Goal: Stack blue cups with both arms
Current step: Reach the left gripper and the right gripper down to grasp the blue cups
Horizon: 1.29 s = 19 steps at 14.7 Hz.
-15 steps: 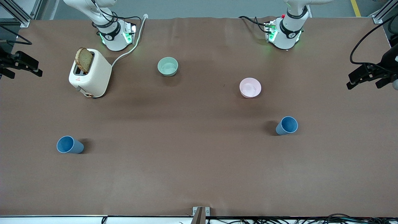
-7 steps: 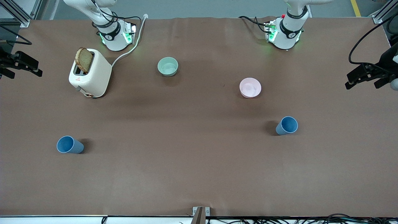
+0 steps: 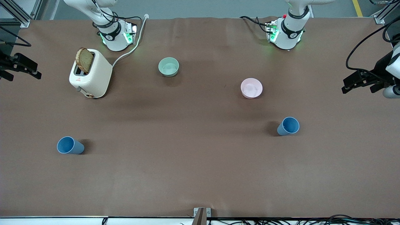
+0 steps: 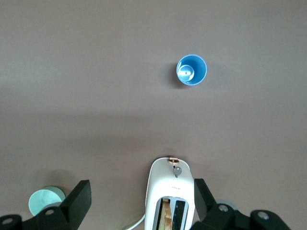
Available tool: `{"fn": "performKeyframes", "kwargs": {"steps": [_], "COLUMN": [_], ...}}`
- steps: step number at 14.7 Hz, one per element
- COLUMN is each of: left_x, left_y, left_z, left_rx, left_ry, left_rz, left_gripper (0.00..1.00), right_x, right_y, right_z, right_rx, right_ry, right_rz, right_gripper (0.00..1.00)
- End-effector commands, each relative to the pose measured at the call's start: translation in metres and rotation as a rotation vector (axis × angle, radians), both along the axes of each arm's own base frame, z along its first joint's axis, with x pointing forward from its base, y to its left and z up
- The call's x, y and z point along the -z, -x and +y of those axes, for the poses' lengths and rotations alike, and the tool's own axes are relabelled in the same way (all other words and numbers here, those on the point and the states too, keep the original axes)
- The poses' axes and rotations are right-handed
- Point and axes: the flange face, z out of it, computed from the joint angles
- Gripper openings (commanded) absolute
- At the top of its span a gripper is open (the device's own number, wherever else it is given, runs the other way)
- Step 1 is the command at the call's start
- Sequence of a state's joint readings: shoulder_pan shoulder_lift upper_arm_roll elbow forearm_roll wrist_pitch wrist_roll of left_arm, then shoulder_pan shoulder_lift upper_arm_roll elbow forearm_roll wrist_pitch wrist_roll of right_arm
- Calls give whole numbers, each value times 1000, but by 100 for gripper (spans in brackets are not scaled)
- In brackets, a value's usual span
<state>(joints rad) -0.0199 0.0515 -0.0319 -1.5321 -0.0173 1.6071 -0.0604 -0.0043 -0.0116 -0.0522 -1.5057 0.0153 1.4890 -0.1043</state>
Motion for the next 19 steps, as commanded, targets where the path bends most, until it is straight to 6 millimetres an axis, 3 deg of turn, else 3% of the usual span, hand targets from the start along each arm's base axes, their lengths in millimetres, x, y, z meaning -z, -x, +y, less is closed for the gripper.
{"fn": "performKeyframes", "kwargs": {"steps": [1,4,7,9,12,15,19], "left_x": [29,57,111,158,220,275,315], "left_y": [-16,-29,-35,-34,-25,-30,-38], "left_z": [-11,-20,-22,-21,-20,-21,-22], "left_rx": [28,42,41,40,35,32,29], "left_ry": [-2,-2,-5,-5,-4,-4,-1], "left_rz": [46,65,138,140,120,146,142], "left_gripper": [100,100,100,100,100,100,100], "right_x": [8,34,70,104,164,230,291], "right_y": [-7,-25,-59,-82,-110,-130,-149], "right_z": [-17,-40,-48,-57,-99,-133,-139], "right_rx": [23,57,56,48,41,50,60], "right_ry": [18,10,18,24,38,50,59], "right_rz": [-10,-7,-53,-65,-95,-112,-138], "right_gripper": [95,95,95,95,95,94,93]}}
